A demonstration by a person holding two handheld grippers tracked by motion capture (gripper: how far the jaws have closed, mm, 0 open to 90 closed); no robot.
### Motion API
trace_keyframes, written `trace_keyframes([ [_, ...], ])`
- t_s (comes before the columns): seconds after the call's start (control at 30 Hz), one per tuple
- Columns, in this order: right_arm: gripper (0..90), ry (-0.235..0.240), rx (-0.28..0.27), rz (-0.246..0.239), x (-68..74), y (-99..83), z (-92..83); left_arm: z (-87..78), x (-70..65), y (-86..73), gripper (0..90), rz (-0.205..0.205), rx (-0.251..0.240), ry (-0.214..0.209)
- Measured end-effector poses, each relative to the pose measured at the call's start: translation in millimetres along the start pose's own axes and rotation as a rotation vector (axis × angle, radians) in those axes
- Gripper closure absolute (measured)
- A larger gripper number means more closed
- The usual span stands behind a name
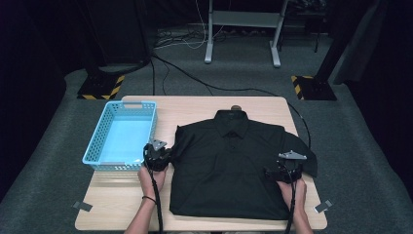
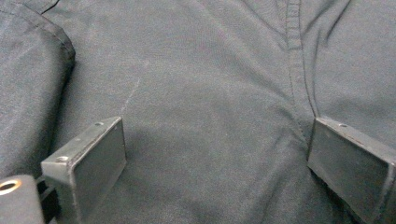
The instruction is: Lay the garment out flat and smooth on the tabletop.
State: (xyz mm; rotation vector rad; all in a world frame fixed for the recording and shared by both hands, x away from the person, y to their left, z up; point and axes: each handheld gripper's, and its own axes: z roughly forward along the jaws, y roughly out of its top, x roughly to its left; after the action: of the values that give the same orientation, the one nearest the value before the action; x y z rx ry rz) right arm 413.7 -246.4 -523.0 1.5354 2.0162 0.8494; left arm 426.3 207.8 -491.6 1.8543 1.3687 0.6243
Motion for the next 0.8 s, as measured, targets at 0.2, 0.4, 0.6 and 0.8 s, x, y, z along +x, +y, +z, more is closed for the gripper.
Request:
trace_keyframes([
  [0.2, 3.7, -0.001, 0.000, 0.000, -0.3, 0.0, -0.1, -0.6, 3.4, -7.6, 86.1, -0.017, -0.002, 0.008],
  [0.4, 3.7, -0.006, 0.001, 0.007, -3.4, -1.0, -1.2, -1.5, 4.8, -13.1, 86.0, -0.022, -0.003, 0.013],
  [0.6, 3.9, -0.010, 0.001, 0.008, -6.2, -1.9, -2.2, -1.4, 5.5, -19.9, 85.8, -0.036, -0.002, 0.021],
  [0.8, 4.1, -0.012, 0.000, 0.009, -7.8, -2.2, -2.6, -2.7, 7.0, -26.1, 85.6, -0.044, 0.002, 0.026],
])
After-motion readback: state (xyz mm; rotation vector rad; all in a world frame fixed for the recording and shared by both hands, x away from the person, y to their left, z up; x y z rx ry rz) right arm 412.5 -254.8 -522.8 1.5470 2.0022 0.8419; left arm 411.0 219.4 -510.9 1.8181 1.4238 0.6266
